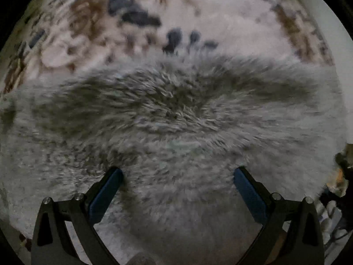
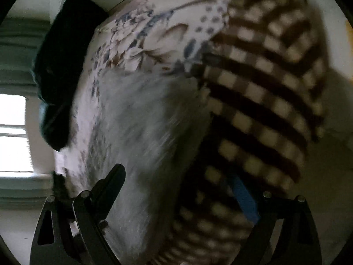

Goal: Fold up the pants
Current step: 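Lift the blanket edge with the right tool and fold it over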

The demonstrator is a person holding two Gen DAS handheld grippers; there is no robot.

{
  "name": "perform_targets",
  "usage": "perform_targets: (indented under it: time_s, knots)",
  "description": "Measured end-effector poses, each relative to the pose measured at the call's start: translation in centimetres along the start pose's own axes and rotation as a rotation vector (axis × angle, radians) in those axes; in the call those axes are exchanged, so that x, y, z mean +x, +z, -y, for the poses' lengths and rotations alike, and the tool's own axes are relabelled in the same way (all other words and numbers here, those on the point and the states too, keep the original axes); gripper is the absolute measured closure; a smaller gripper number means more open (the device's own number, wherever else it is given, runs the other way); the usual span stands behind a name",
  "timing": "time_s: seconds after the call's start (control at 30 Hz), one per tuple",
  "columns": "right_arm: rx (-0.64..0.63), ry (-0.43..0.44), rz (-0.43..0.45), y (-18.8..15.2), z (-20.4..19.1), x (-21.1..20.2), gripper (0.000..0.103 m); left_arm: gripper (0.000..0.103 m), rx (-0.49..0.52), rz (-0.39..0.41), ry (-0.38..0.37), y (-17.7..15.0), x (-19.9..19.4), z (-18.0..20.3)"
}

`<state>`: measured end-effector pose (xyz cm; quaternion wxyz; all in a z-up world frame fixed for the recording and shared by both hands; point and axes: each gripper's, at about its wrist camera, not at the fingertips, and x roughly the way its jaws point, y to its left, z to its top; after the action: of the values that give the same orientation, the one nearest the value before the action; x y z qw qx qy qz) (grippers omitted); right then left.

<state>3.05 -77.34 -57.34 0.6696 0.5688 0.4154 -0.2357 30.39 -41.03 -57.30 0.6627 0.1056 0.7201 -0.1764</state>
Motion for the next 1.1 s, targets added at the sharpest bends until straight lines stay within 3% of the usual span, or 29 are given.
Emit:
perform_targets:
  time_s: [0.13,0.37,0.6,0.67,0.7,0.77,0.83,0.93,0.97,1.0,1.03,1.1]
  knots:
    - [0.035,0.148,0.028,0.4,1.3,3.2,0.004,0.0,-0.035,0.016,0.008,0.7,1.7,-0.5]
    - [0.109,0.419,0.071,1.2,1.4,3.0,0.002,0.0,-0.046,0.057,0.025,0.5,2.0,-1.2]
    - [0.047,0.429,0.019,1.8,-0.2,5.6,0.004,0.0,-0.081,0.028,0.054,1.3,2.9,0.7]
    - [0.025,0.496,0.006,1.8,-1.1,5.4,0.02,0.0,-0.085,0.019,0.056,1.8,2.9,1.0]
    - [-0.008,0.521,-0.015,1.7,-2.0,5.4,0.022,0.0,-0.087,0.016,0.055,1.8,2.9,1.0]
    - [-0.096,0.481,-0.039,1.3,-3.7,6.1,0.022,0.0,-0.087,0.013,0.058,2.3,2.7,1.1]
    - [-0.097,0.418,-0.065,0.9,-3.9,7.6,0.022,0.0,-0.088,0.011,0.063,3.0,2.9,1.2]
    - [-0.04,0.383,-0.06,0.6,-3.2,9.0,0.035,0.0,-0.084,0.007,0.07,3.3,3.2,1.2]
    - [-0.014,0.384,-0.046,0.5,-3.0,9.0,0.046,0.0,-0.084,0.006,0.074,3.4,3.0,1.3]
    - [0.004,0.385,-0.034,0.4,-2.9,8.8,0.065,0.0,-0.085,0.012,0.076,3.4,2.7,1.4]
    - [0.012,0.381,-0.017,0.3,-2.8,8.5,0.072,0.0,-0.083,0.017,0.075,3.3,2.4,1.5]
    - [-0.003,0.334,0.008,-0.2,-3.4,7.7,0.078,0.0,-0.073,0.037,0.069,3.2,1.5,1.6]
